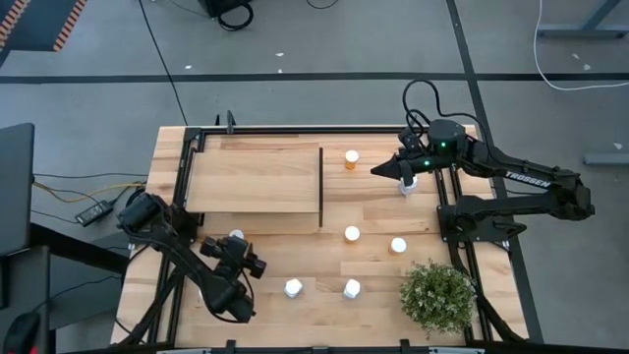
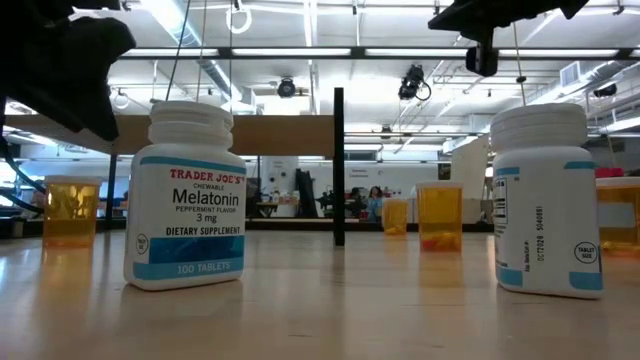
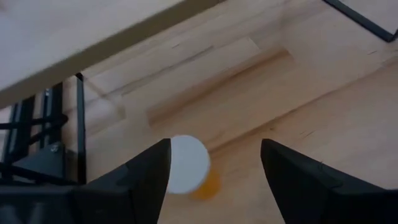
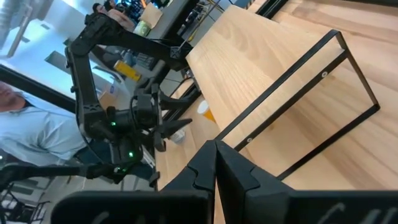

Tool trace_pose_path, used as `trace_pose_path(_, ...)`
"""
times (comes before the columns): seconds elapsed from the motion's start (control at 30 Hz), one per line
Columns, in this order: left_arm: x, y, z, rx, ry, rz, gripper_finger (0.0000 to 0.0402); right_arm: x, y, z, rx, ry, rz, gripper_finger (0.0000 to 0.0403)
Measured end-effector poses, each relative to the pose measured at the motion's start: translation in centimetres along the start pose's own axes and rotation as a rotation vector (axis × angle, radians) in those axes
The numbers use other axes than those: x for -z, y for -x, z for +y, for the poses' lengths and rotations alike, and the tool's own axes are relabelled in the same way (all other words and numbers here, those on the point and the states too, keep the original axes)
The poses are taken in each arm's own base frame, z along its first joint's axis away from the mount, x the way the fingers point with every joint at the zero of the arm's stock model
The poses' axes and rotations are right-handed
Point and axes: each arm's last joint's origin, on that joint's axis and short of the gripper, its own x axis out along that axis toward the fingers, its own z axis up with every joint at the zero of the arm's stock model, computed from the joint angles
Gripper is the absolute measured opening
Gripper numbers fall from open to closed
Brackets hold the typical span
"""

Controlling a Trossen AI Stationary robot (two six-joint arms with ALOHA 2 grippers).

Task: Pick and place medicine bottles onto shelf by color
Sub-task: Put the orange pill bottle on the shelf

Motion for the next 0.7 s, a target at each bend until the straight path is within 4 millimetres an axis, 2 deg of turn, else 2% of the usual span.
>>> trace_pose_path(0.13,0.1,0.0,-0.1,0.004,0.013,0.024,0.0283,0.0,0.0,0.0,0.0,-0.068,0.0,0.0037)
trace_pose_path(0.3,-0.4,-0.5,-0.4,-0.036,0.055,0.091,0.0312,-0.1,0.0,-0.1,0.036,-0.205,-0.039,0.0104)
trace_pose_path(0.5,-1.2,-1.5,-1.0,-0.034,0.123,0.088,0.0337,-0.3,0.1,-0.4,0.064,-0.178,-0.069,0.0183)
trace_pose_path(0.7,-2.5,-3.0,-1.4,-0.098,0.157,0.119,0.0343,-0.7,0.4,-0.9,0.079,-0.185,-0.082,0.0217)
